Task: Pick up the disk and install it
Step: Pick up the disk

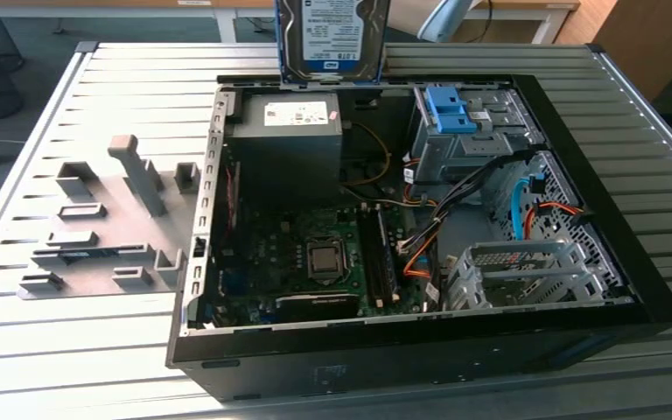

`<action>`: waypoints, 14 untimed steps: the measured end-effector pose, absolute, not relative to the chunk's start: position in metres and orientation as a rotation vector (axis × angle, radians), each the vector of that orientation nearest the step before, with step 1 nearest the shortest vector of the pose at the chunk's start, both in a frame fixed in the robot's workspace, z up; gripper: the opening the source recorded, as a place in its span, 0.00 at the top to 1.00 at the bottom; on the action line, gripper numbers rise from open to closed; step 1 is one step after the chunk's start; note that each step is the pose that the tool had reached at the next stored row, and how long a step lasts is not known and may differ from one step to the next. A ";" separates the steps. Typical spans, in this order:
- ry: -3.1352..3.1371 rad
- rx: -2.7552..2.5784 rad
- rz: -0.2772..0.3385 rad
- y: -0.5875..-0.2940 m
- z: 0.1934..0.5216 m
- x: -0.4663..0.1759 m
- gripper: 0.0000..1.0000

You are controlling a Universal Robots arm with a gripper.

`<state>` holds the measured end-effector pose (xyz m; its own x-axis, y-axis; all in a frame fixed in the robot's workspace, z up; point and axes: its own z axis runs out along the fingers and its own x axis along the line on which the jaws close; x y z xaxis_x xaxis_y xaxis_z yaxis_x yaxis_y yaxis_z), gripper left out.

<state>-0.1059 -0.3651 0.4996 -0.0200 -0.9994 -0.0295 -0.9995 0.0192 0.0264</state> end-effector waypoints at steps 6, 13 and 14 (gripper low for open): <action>2.241 -2.197 0.062 -0.365 0.500 -0.106 0.63; 2.241 -2.197 0.062 -0.365 0.500 -0.126 0.63; 2.241 -2.197 0.062 -0.365 0.500 -0.126 0.63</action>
<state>-0.1264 -0.3652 0.4996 -0.0200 -0.9994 -0.0296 -0.9995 0.0192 0.0264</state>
